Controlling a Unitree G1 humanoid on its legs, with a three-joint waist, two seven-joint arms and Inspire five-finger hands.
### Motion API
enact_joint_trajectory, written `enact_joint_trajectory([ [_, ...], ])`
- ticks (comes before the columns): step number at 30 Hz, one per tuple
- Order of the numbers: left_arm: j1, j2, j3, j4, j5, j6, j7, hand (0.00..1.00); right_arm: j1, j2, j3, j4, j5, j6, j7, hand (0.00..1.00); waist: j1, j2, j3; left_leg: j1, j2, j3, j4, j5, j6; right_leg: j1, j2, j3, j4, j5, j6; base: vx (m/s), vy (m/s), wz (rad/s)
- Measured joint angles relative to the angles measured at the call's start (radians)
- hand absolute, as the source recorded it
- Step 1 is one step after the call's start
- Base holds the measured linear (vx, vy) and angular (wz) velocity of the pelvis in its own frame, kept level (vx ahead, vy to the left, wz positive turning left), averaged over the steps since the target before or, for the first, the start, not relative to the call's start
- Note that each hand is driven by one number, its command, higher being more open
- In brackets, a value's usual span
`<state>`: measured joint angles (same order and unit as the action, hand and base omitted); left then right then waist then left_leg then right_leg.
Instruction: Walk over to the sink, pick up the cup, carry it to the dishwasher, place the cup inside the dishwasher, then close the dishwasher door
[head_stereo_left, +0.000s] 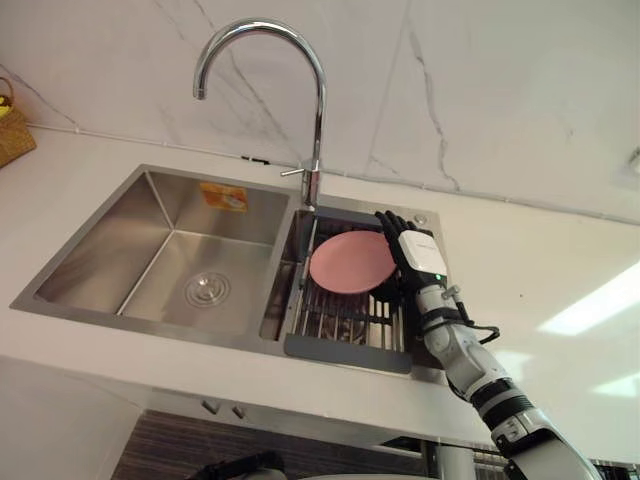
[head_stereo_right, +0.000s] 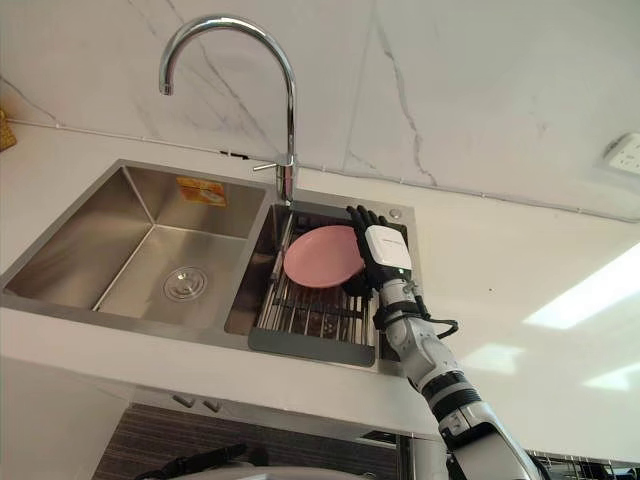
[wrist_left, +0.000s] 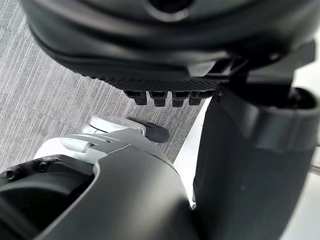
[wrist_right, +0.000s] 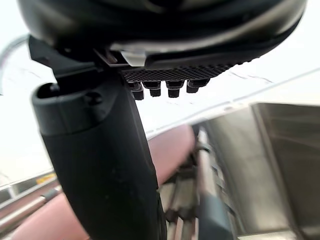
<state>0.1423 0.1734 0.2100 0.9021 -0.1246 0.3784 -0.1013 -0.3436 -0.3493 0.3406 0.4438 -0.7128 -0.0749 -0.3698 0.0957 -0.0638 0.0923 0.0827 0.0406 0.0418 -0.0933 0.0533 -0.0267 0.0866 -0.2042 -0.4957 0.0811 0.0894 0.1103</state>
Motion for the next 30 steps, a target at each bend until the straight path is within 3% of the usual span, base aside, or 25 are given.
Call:
enact_joint_trajectory([
  [4,0.0,0.0,0.0,0.0,0.006,-0.007,-0.008,1.0,-0.016,0.001,0.019,0.0,-0.048,-0.033,-0.033,1.0,0.006,0.001,0.0,0.001,0.001,-0.003,0.0,0.0,0.001,0.0,0.0,-0.001,0.004,0.0,-0.001,0.0,0.001,0.01],
  [5,0.0,0.0,0.0,0.0,0.006,-0.008,-0.008,1.0,-0.018,0.001,0.024,0.0,-0.059,-0.037,-0.036,0.0,0.006,0.001,0.001,0.0,0.002,-0.003,0.0,-0.001,0.002,0.0,0.0,-0.001,0.004,0.0,-0.001,0.0,0.0,0.0],
  [26,-0.009,-0.003,-0.001,-0.002,0.007,-0.011,-0.009,1.0,-0.071,-0.043,0.102,0.0,-0.115,-0.06,-0.037,0.0,0.026,0.008,0.012,-0.005,-0.004,-0.005,0.0,0.001,-0.001,0.0,-0.003,-0.009,-0.006,-0.002,-0.003,0.01,-0.001,0.0],
  [30,-0.012,-0.003,0.002,-0.003,0.007,-0.013,-0.009,1.0,-0.041,-0.05,0.065,-0.095,-0.099,-0.061,-0.026,0.0,0.021,0.006,0.02,-0.002,-0.002,0.002,0.0,-0.001,0.0,-0.001,0.0,0.005,-0.009,-0.002,-0.003,0.0,0.0,-0.03],
])
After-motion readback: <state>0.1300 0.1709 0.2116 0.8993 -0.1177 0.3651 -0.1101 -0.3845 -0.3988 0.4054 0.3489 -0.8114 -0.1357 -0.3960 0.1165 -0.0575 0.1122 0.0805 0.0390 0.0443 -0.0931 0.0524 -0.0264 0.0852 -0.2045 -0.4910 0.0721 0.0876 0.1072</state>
